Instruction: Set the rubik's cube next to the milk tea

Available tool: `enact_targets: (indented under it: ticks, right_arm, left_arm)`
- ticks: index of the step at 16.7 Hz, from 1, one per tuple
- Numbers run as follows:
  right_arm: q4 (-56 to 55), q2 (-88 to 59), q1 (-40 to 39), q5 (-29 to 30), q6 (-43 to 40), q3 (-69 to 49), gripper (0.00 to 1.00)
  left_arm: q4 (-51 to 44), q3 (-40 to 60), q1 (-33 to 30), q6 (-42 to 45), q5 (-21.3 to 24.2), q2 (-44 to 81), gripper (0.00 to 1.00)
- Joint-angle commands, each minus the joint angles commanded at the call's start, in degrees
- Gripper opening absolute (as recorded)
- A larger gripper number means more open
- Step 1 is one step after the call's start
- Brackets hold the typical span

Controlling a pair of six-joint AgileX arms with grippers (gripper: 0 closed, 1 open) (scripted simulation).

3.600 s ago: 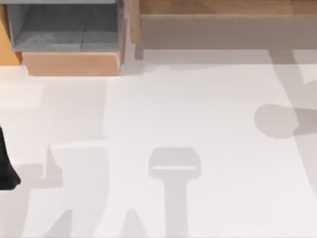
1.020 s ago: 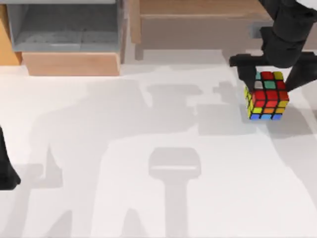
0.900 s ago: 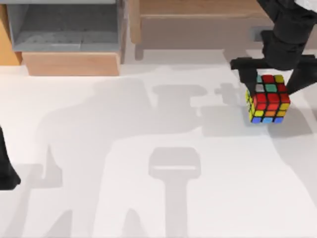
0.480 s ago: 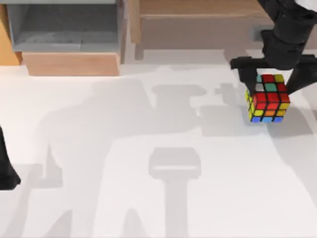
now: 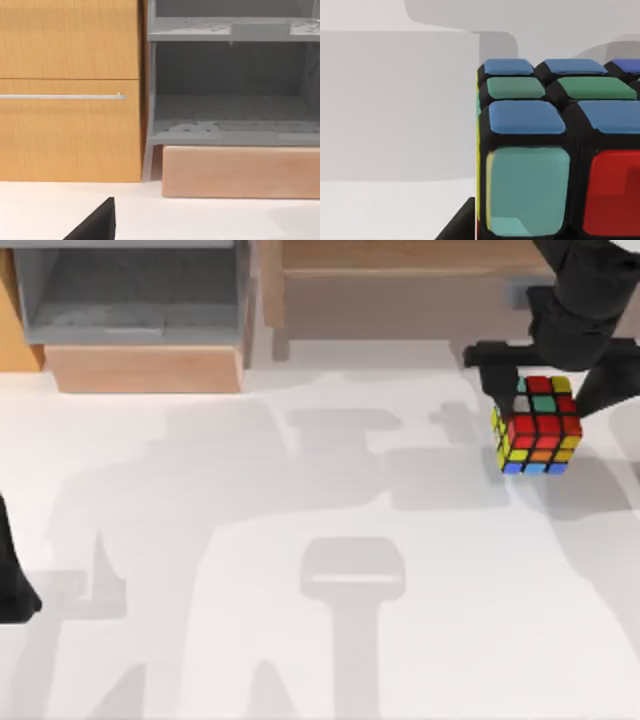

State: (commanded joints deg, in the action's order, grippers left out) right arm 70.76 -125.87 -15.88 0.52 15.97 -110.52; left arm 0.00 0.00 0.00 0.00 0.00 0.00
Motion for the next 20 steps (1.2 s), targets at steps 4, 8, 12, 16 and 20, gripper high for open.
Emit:
enact_targets:
  ticks: [4,8,12,16,20]
  right_arm:
    - [-0.94,0.47,0.06,-0.14,-0.03,0.33,0.0]
    - [-1.67,-0.01,0.31,-0.11,-0.04,1.23,0.0]
    - [-2.07,-1.92,0.71,0.15,-0.01,3.01,0.0]
    - [-2.13,-2.54,0.8,0.21,0.0,3.59,0.0]
    - [-2.13,-2.54,0.8,0.21,0.0,3.59,0.23]
  left_arm:
    - [0.0,0.0,0.0,0.0,0.0,0.0,1.0]
    - [0.0,0.0,0.0,0.0,0.0,0.0,1.0]
    - [0.0,0.0,0.0,0.0,0.0,0.0,1.0]
    - [0.0,0.0,0.0,0.0,0.0,0.0,1.0]
    - [0.0,0.0,0.0,0.0,0.0,0.0,1.0]
